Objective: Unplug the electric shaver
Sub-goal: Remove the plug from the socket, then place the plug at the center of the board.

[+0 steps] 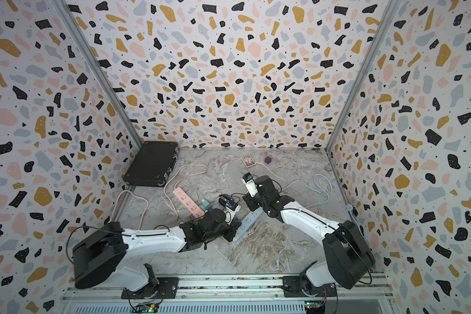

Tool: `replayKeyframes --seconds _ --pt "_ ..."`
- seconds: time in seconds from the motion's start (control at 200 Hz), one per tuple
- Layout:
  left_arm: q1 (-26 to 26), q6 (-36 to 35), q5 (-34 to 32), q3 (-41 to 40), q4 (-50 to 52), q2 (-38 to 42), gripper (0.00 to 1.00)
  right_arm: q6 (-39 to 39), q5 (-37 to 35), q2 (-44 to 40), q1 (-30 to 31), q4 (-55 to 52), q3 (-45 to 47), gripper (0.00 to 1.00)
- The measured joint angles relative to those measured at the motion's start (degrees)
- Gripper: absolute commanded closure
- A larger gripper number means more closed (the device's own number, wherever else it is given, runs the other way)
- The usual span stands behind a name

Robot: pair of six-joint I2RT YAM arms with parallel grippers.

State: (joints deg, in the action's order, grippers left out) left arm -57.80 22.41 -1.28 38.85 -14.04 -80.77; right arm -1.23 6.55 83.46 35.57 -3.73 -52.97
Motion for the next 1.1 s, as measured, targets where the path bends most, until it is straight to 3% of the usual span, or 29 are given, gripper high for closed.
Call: replayKeyframes --seconds 0.225,0.38,0.671,0.941,1.006,1.101 --pt "0.1 -3.4 -4.9 6.8 12.9 18.2 0.92 -4.2 6.4 10.0 -0.2 -14.6 -13.0 1.0" --pt "0.3 -5.0 -9.0 6.8 19.9 25.2 0.91 -7.0 9.2 17.0 -0.7 -24.9 -21.5 1.0" --pt "0.6 -6.0 -12.0 6.3 27.1 28.0 0.91 -10.6 13.1 25.7 -3.3 -32.2 -24.3 1.0" --pt "0.6 -6.4 -12.9 6.1 29.1 28.0 0.91 -13.6 17.1 28.3 -6.1 -31.1 -24.9 1.0" --pt "0.6 -6.4 -13.0 6.1 29.4 28.0 0.91 -14.1 17.9 28.4 -7.2 -30.5 -25.0 0.87" --pt "0.6 -6.4 -13.1 6.1 29.5 28.0 0.92 -14.2 18.6 29.6 -8.3 -30.5 -25.8 0.8"
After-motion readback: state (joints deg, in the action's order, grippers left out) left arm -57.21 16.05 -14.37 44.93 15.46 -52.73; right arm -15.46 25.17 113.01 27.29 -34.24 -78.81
